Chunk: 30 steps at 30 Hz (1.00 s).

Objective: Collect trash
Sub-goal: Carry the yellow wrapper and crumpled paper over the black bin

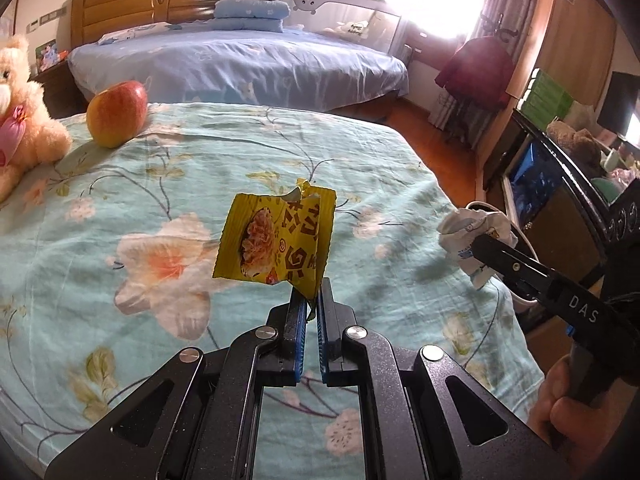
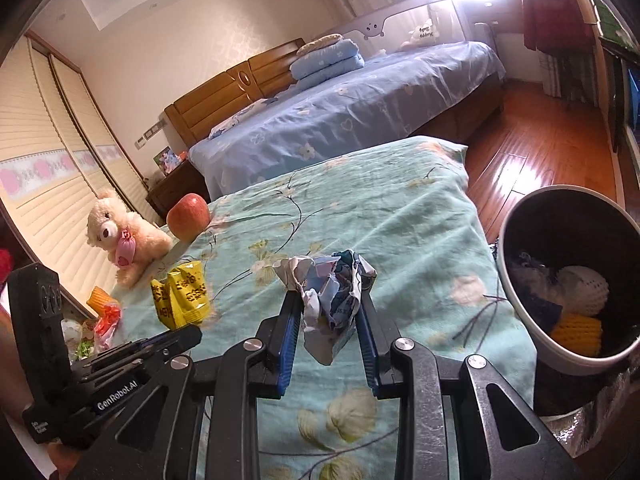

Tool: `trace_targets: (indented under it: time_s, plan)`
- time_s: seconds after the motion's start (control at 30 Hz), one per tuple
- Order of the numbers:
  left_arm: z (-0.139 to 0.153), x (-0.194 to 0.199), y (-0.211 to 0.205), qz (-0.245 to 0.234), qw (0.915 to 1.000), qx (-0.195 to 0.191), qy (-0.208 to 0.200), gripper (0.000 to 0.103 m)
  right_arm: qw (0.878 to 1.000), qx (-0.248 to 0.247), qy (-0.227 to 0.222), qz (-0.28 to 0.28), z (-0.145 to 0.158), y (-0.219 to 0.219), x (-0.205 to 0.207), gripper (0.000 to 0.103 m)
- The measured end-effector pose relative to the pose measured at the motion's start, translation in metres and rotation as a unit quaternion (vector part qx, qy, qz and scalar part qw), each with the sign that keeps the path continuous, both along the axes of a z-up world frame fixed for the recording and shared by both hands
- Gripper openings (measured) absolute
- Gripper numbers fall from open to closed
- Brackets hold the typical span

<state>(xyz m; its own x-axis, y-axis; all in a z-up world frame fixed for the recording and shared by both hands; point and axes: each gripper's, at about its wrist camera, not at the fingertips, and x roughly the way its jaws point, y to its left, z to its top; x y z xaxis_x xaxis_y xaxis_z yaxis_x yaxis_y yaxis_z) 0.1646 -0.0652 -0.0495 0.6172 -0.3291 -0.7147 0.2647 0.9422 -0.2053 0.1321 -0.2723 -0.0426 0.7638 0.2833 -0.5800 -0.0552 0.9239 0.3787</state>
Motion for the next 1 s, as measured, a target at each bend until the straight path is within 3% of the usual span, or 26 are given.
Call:
trace_targets:
  time_s: [0.3, 1.0]
  plan:
    - [-0.006, -0.001, 0.01, 0.015, 0.9998, 0.002, 0.01, 0.004, 1.0, 0.013, 0.003, 0.001, -0.006, -0.005, -0.004, 0.028]
    - [-0.003, -0.012, -0.067, -0.063, 0.9974, 0.034, -0.001, 0.004, 1.0, -0.02, 0.003, -0.021, 0.0, -0.033, -0.026, 0.028]
